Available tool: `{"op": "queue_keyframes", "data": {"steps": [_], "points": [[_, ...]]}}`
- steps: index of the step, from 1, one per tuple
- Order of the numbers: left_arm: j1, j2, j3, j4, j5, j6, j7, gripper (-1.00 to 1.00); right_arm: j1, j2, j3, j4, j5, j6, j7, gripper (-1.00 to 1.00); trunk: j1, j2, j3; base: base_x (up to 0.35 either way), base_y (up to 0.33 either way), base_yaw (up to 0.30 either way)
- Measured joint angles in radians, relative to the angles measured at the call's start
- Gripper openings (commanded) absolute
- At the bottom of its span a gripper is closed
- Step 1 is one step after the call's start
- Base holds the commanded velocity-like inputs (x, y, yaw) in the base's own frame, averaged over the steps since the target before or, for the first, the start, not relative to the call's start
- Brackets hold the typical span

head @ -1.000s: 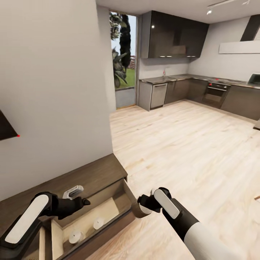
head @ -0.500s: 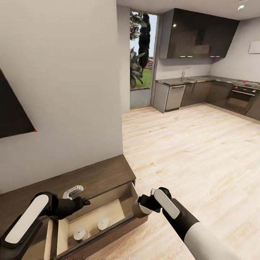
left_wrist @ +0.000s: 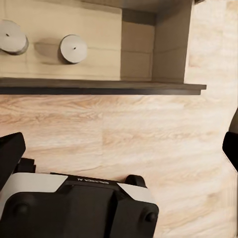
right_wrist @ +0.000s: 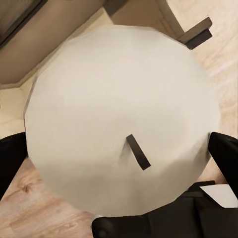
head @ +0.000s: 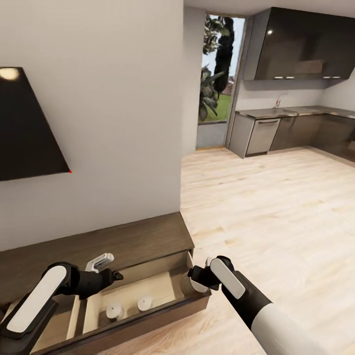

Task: Place each of the two pumpkins and all three candles from the living room inside a cabinet in the living room (use any cabinet), then make sure every cabinet is closed, and position the cauldron so it is next to a table in the living room.

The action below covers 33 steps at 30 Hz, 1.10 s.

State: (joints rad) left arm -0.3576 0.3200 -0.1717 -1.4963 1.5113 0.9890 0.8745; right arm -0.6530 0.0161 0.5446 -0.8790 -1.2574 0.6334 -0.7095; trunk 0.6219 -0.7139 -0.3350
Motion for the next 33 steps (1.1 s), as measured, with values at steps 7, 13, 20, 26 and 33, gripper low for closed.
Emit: {"op": "queue_keyframes", "data": {"steps": [7, 13, 20, 26, 33], "points": [[0.0, 0.0, 0.0, 0.0, 0.0, 0.0, 0.001, 1.0, 0.0, 0.001, 0.0, 0.0, 0.0, 0.0, 0.0, -1.0, 0.0, 0.0, 0.0, 0.23, -0.143, 0.283], [0.0, 0.0, 0.0, 0.0, 0.0, 0.0, 0.0, 1.0, -0.001, 0.003, 0.0, 0.0, 0.0, 0.0, 0.0, -1.0, 0.0, 0.0, 0.0, 0.233, -0.086, 0.283], [0.0, 0.0, 0.0, 0.0, 0.0, 0.0, 0.0, 1.0, 0.0, 0.003, 0.0, 0.0, 0.001, 0.001, 0.0, -1.0, 0.0, 0.0, 0.0, 0.194, -0.103, 0.283], [0.0, 0.0, 0.0, 0.0, 0.0, 0.0, 0.001, 1.0, -0.001, 0.002, 0.0, -0.001, 0.001, 0.001, 0.0, -1.0, 0.0, 0.0, 0.0, 0.193, -0.018, 0.283], [0.0, 0.0, 0.0, 0.001, 0.001, 0.0, 0.0, 1.0, 0.0, -0.002, 0.0, -0.001, -0.001, 0.0, 0.0, -1.0, 0.0, 0.0, 0.0, 0.059, -0.001, 0.267]]}}
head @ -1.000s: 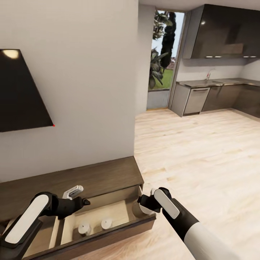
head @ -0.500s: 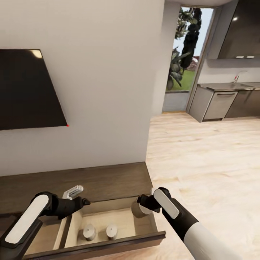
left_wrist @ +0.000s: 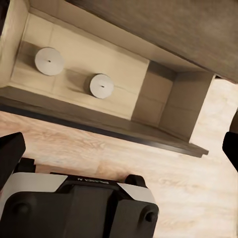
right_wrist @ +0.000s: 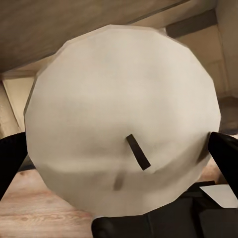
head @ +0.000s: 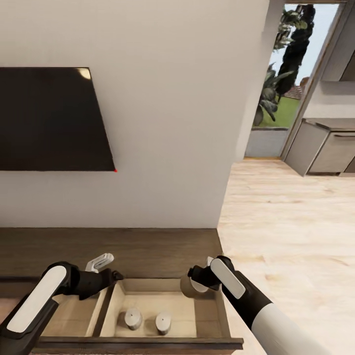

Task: Place each of the two pumpkins and all three candles from the living room inside a cabinet in the living room (use any cabinet), then make sure every cabinet is closed, and position the cauldron so it is next to a table in the living room.

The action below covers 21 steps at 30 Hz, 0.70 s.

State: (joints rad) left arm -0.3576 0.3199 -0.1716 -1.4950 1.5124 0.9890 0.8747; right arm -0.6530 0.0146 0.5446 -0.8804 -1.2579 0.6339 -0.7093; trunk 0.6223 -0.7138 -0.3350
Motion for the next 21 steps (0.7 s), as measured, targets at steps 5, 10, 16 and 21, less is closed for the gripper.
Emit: {"op": "queue_keyframes", "data": {"steps": [5, 10, 16, 21], "points": [[0.0, 0.0, 0.0, 0.0, -0.001, 0.0, 0.001, 1.0, 0.0, -0.002, 0.0, 0.0, 0.0, 0.0, 0.0, -1.0, 0.0, 0.0, 0.0, 0.158, 0.014, 0.061], [0.0, 0.0, 0.0, 0.0, -0.002, 0.001, 0.001, 1.0, 0.0, -0.001, 0.0, 0.0, 0.001, -0.001, 0.0, -1.0, 0.0, 0.0, 0.0, 0.188, 0.112, 0.006], [0.0, -0.002, -0.001, 0.002, -0.001, 0.001, 0.001, 1.0, 0.0, -0.002, 0.0, 0.0, 0.001, 0.0, 0.0, -1.0, 0.0, 0.0, 0.0, 0.102, 0.094, 0.001], [0.0, -0.002, -0.001, 0.002, -0.001, 0.0, 0.001, 1.0, 0.0, -0.002, 0.0, 0.0, 0.001, -0.001, 0.0, -1.0, 0.0, 0.0, 0.0, 0.012, 0.088, 0.0]]}}
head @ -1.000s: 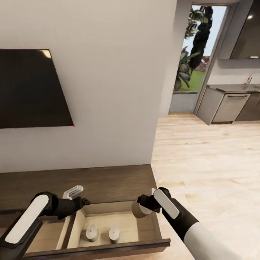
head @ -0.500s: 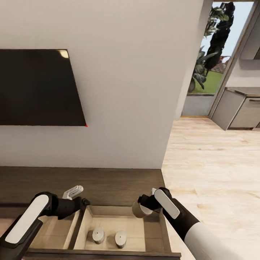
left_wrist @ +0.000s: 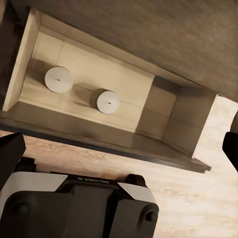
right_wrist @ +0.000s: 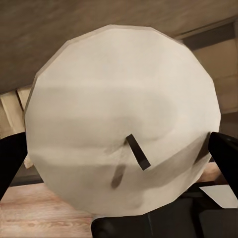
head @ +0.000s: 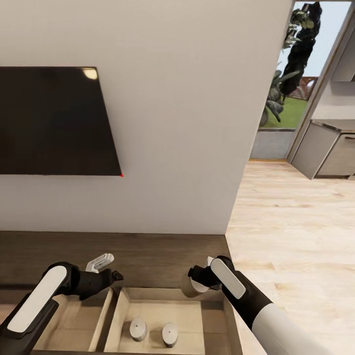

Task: Place each of the two pumpkins and all three candles from the living room inside a cabinet in the living room (use any cabinet), then make sure every cabinet is closed, and position the cauldron so it is next to a table in the living room.

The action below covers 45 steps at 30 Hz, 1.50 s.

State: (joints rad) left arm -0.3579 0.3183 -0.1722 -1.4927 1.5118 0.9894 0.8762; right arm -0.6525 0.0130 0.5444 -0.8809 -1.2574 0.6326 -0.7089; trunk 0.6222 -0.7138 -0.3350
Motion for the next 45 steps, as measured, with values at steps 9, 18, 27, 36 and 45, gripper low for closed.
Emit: {"op": "queue_keyframes", "data": {"steps": [9, 18, 27, 36, 45], "points": [[0.0, -0.003, 0.001, 0.0, -0.001, 0.0, -0.002, 1.0, 0.0, 0.0, 0.0, 0.0, -0.002, -0.001, -0.001, -1.0, 0.0, 0.0, 0.0, 0.002, 0.045, 0.0], [0.0, -0.002, 0.002, -0.005, -0.001, 0.0, -0.006, 1.0, 0.0, -0.002, 0.002, 0.001, 0.003, -0.001, 0.0, -1.0, 0.027, -0.049, -0.022, 0.0, 0.0, 0.0], [0.0, 0.001, 0.002, -0.006, 0.0, 0.0, -0.008, 1.0, 0.0, -0.004, 0.002, 0.005, 0.009, -0.004, 0.0, -1.0, 0.061, -0.112, -0.05, 0.0, 0.0, 0.0], [0.0, 0.002, 0.003, -0.007, 0.0, 0.0, -0.008, 1.0, 0.0, -0.002, 0.001, 0.005, 0.007, -0.004, -0.001, -1.0, 0.096, -0.175, -0.078, 0.0, 0.0, 0.0], [0.0, 0.002, 0.003, -0.009, 0.0, 0.0, -0.008, 1.0, 0.0, 0.0, 0.001, 0.012, 0.012, -0.002, -0.011, -1.0, 0.13, -0.238, -0.107, 0.0, 0.0, 0.0]]}}
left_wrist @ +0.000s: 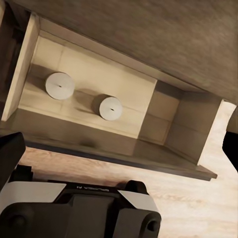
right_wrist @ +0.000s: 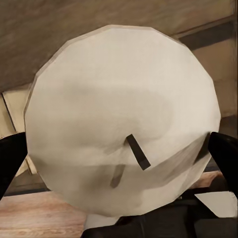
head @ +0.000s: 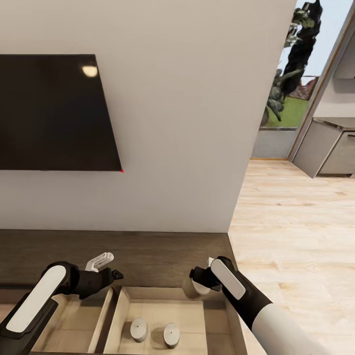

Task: Place each of the two pumpkins and all three candles from the living room inside a cabinet in the living room (use any cabinet), then make sure every cabinet is closed, and position the cauldron so it is next to a table in the living room.

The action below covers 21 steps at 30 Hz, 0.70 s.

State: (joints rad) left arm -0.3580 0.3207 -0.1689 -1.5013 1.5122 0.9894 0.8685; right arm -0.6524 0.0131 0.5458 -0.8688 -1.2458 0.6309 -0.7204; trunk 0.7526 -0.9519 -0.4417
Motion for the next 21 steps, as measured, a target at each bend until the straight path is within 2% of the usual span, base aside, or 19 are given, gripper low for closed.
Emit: {"op": "queue_keyframes", "data": {"steps": [9, 14, 18, 21], "points": [[0.0, 0.0, -0.002, -0.029, 0.002, 0.001, 0.0, 1.0, -0.001, 0.001, -0.002, 0.178, 0.011, 0.003, -0.011, -1.0, 0.035, -0.063, -0.028, 0.0, 0.0, 0.0], [0.0, 0.0, -0.002, -0.035, 0.003, 0.001, 0.0, 1.0, 0.0, 0.004, -0.002, 0.208, 0.042, -0.001, -0.011, -1.0, 0.054, -0.098, -0.044, 0.0, 0.0, 0.0], [0.001, -0.001, -0.003, -0.038, 0.005, 0.001, 0.0, 1.0, -0.001, 0.008, -0.001, 0.242, 0.102, 0.002, -0.012, -1.0, 0.069, -0.126, -0.056, 0.0, 0.0, 0.0], [0.001, 0.0, -0.003, -0.042, 0.009, 0.001, -0.001, 1.0, -0.002, 0.031, -0.001, 0.269, 0.174, -0.008, -0.011, -1.0, 0.081, -0.147, -0.066, 0.0, 0.0, 0.0]]}}
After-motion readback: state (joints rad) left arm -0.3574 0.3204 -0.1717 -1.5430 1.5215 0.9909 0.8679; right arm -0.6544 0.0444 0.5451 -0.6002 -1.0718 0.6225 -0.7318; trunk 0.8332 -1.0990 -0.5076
